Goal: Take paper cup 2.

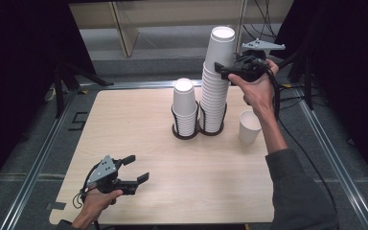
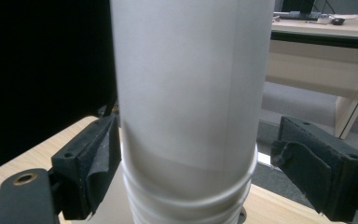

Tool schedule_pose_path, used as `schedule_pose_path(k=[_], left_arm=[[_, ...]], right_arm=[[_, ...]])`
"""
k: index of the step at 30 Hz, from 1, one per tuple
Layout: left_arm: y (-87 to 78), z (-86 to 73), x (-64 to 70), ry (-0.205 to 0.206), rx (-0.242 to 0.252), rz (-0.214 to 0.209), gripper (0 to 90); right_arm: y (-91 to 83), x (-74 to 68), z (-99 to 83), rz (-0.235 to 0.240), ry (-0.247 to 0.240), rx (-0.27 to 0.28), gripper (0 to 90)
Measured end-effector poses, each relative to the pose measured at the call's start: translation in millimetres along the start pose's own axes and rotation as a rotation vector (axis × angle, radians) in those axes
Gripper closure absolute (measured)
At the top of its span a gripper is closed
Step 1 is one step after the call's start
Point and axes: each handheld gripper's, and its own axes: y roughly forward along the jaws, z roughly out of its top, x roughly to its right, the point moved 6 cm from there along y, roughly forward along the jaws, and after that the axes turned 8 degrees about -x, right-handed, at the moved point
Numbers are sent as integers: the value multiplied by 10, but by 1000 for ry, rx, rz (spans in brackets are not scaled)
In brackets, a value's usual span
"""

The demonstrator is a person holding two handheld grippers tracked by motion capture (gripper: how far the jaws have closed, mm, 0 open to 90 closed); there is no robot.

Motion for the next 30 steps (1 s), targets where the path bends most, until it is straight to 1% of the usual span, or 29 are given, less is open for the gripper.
schedule_pose_path(k=[1, 2, 3, 4, 5, 7, 9, 11, 12, 13, 15, 17, 18, 20, 23, 24, 27, 28, 30], left_arm=[[-11, -7, -4, 0, -17, 9, 146], [-10, -9, -4, -3, -18, 10, 146], [-9, -9, -3, -7, -17, 10, 146], [-9, -8, -2, -7, -16, 10, 146], [-10, -8, -2, -6, -16, 9, 146], [-12, -8, -3, -6, -16, 9, 146], [-13, -9, -3, -7, -15, 9, 146], [2, 2, 0, -7, 9, -5, 146], [1, 3, -2, -3, 8, -5, 146], [1, 3, -1, -4, 8, -5, 146], [0, 5, 2, -4, 10, -6, 146], [-1, 5, 5, -5, 9, -6, 146], [-1, 5, 5, -4, 9, -6, 146], [-2, 4, 5, -5, 9, -7, 146], [-8, 2, 2, -5, 1, -2, 146], [-2, 5, 3, -6, 8, -6, 146], [-1, 5, 6, -5, 9, -7, 146], [-18, -2, 4, -4, -11, 5, 146], [-19, -3, 3, -6, -10, 5, 146]], right_arm=[[12, 10, 12, -3, -3, 0, 147], [29, 12, 26, 1, -11, 4, 150], [50, 0, 39, 13, -2, 11, 152], [56, -16, 45, 10, 8, 1, 152], [76, -15, 64, 10, -14, 5, 152], [106, -38, 95, 16, -4, 5, 147], [135, -41, 133, 1, -13, 4, 140], [157, -46, 177, 9, 2, 15, 130], [166, -42, 194, 11, 2, 19, 130], [176, -42, 207, 12, 13, 18, 130], [206, -36, 217, 5, 7, 10, 141], [231, -47, 228, 13, 21, 12, 128], [242, -42, 230, 7, 14, 11, 123], [265, -44, 230, 6, 17, 7, 123], [276, -27, 236, 9, 16, 11, 126], [278, -28, 242, 17, 22, 16, 131], [288, -26, 243, 19, 26, 10, 134], [288, -27, 245, 18, 27, 8, 138], [285, -31, 246, 21, 24, 8, 145]])
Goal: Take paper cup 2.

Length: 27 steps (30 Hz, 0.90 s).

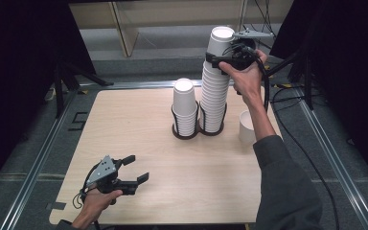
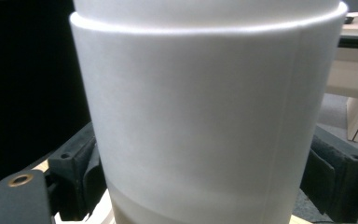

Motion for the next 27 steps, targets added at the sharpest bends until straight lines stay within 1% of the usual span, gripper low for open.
schedule_pose_path(k=[2, 4, 5, 7, 8, 9, 10, 11, 13, 14, 15, 17, 22, 23, 25, 27], left_arm=[[0, -1, -3, 0, -1, 0, 146], [0, 0, -1, 0, 0, 0, 146], [-1, 0, -1, 0, 0, 0, 146], [-1, -1, -1, 0, 0, 0, 146], [-1, -2, -3, 1, -2, 1, 146], [0, -2, -3, 0, -1, 1, 146], [2, -1, -1, -2, 1, 0, 146], [3, -1, -3, 4, 2, -2, 146], [17, 4, 0, 3, 17, -12, 146], [16, 3, -1, 4, 15, -11, 146], [18, 3, 0, 3, 16, -12, 146], [19, 2, 1, 4, 15, -13, 146], [15, 3, 11, 2, 13, -12, 146], [1, -1, 6, 5, -2, -4, 146], [-2, -2, 0, 2, -3, 0, 146], [-1, -3, 1, 3, -4, -1, 146]], right_arm=[[-10, 0, 4, -4, -10, 1, 152], [-15, -5, 7, 3, -7, 0, 157], [-17, 9, 16, -3, -22, 10, 160], [-47, -7, 40, 3, -10, 22, 163], [-57, -5, 54, 0, -20, 28, 164], [-71, -16, 72, 4, -19, 32, 164], [-90, -12, 93, -3, -28, 40, 165], [-109, -22, 116, 1, -20, 43, 165], [-153, -31, 167, -3, -21, 55, 166], [-165, -32, 195, 1, -30, 63, 165], [-181, -39, 217, 1, -27, 61, 165], [-217, -45, 268, -13, -44, 69, 165], [-318, -72, 405, -14, -44, 106, 165], [-341, -77, 436, -16, -47, 118, 165], [-387, -84, 489, -16, -54, 129, 165], [-446, -95, 552, -14, -49, 148, 165]])
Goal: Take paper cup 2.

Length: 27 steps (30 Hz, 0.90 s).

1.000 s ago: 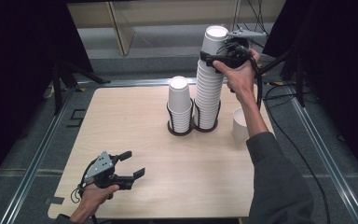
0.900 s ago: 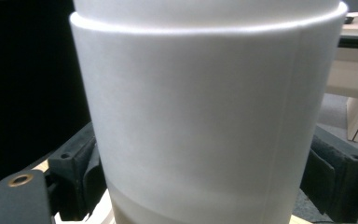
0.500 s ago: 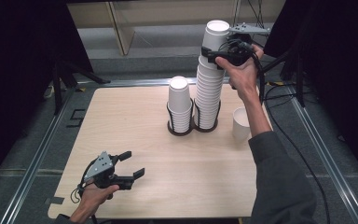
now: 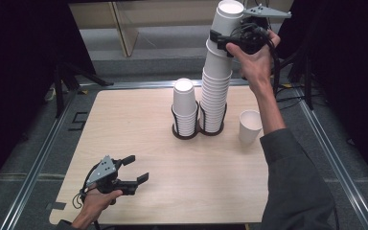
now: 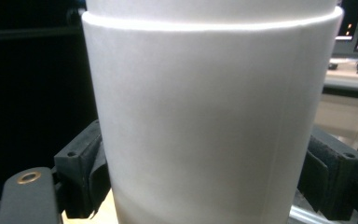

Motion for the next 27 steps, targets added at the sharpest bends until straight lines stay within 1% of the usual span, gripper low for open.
schedule_pose_path(k=[1, 2, 4, 5, 7, 12, 14, 15, 18, 20, 21, 22, 27], left_arm=[[0, 0, 4, -2, -1, 0, 146], [0, 0, 4, 4, -2, -2, 146], [1, -2, 6, 1, -2, -3, 146], [16, 4, 10, -5, 18, -14, 146], [15, 3, 9, -5, 16, -12, 146], [19, -1, 9, -2, 12, -11, 146], [8, -8, 5, 1, -7, -2, 146], [10, -9, 7, 0, -6, -2, 146], [10, -7, 8, -3, -6, -4, 146], [12, -6, 5, -4, -6, -3, 146], [15, -4, 10, -13, -1, -4, 146], [10, -8, 3, -5, -7, -2, 146], [9, -5, -13, -18, -4, 5, 146]], right_arm=[[-26, -6, 35, -1, 3, 14, 165], [-57, -2, 68, -8, -7, 24, 166], [-117, -29, 121, 2, -3, 35, 166], [-151, -31, 150, -2, -11, 46, 166], [-216, -29, 184, -13, -21, 52, 166], [-393, -15, 204, -11, -31, 58, 166], [-481, 3, 182, -20, -40, 49, 166], [-521, 16, 157, -24, -47, 40, 166], [-652, 38, 74, -19, -51, 31, 166], [-738, 59, -12, -14, -55, 26, 166], [-773, 55, -62, -8, -49, 21, 166], [-812, 70, -113, -16, -62, 12, 166], [-971, 91, -401, 2, -53, 4, 166]])
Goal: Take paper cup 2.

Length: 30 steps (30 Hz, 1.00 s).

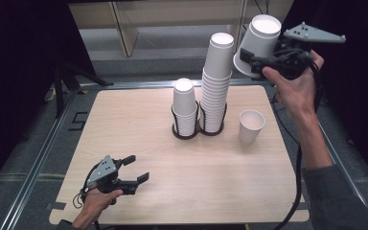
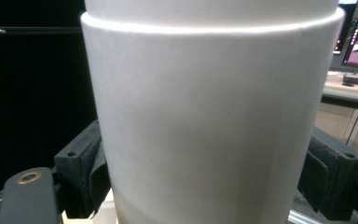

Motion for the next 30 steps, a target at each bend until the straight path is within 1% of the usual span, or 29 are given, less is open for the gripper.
schedule_pose_path(k=[1, 2, 3, 4, 5, 6, 7, 8, 10, 11, 12, 13, 14, 15, 16, 17, 18, 19, 20, 21, 22, 23, 24, 25, 26, 27, 28, 29, 30], left_arm=[[-3, 2, -3, 0, 2, 3, 146], [14, 15, 1, -2, 32, -11, 146], [4, 12, -5, 4, 24, -6, 146], [1, 12, -8, 3, 24, -3, 146], [7, 16, -10, 1, 32, -5, 146], [11, 15, -14, -1, 35, -5, 146], [-2, 4, -20, -5, 13, 11, 146], [-1, 1, -25, -2, 10, 13, 146], [4, -2, -23, -3, 10, 13, 146], [3, -2, -22, -2, 11, 11, 146], [19, 7, -17, -3, 33, -2, 146], [19, 5, -14, -8, 32, 0, 146], [17, 4, -15, -7, 28, 3, 146], [3, -4, -16, -4, 9, 13, 146], [1, -4, -18, 5, 8, 11, 146], [4, -1, -13, 0, 13, 9, 146], [5, -3, -14, 0, 11, 9, 146], [8, -2, -14, -2, 12, 10, 146], [10, -2, -13, -3, 13, 9, 146], [15, -1, -10, -3, 16, 8, 146], [30, 5, -7, -1, 33, -4, 146], [32, 4, -6, -1, 34, -6, 146], [34, 4, -5, 1, 34, -7, 146], [33, 3, -4, 4, 33, -7, 146], [32, 3, -3, 5, 33, -5, 146], [31, 3, -3, 5, 33, -5, 146], [33, 4, -4, 4, 35, -6, 146], [36, 5, -7, 4, 36, -5, 146], [38, 5, -7, 2, 38, -6, 146]], right_arm=[[-11, 3, -74, 3, 1, -10, 166], [-17, 21, -145, -3, -6, -16, 166], [-19, 20, -221, 0, 7, -27, 166], [-25, 24, -295, 2, 8, -33, 166], [-28, 34, -365, -1, 0, -34, 166], [-29, 27, -436, 3, 13, -37, 166], [-26, 37, -499, -1, 8, -29, 166], [-21, 15, -577, 15, 33, -45, 166], [0, 3, -708, 11, 27, -51, 166], [13, -1, -767, 10, 12, -53, 166], [22, -23, -827, 13, 17, -61, 166], [31, -40, -882, 11, 18, -65, 166], [44, -65, -931, 19, 18, -65, 166], [60, -93, -979, 25, 13, -63, 166], [73, -120, -1027, 28, 2, -64, 166], [93, -162, -1074, 38, 6, -63, 166], [112, -192, -1121, 40, 0, -66, 166], [124, -238, -1174, 53, 10, -84, 166], [149, -276, -1214, 60, 9, -78, 166], [165, -308, -1254, 68, 7, -84, 166], [186, -338, -1290, 75, 5, -79, 166], [205, -378, -1332, 88, 14, -84, 166], [228, -411, -1375, 91, 18, -90, 166], [253, -434, -1414, 93, 7, -88, 166], [284, -473, -1452, 110, 13, -81, 166], [291, -511, -1500, 114, 24, -107, 166], [317, -537, -1528, 119, 12, -100, 166], [336, -581, -1559, 136, 23, -101, 166], [345, -604, -1589, 135, 19, -112, 166]])
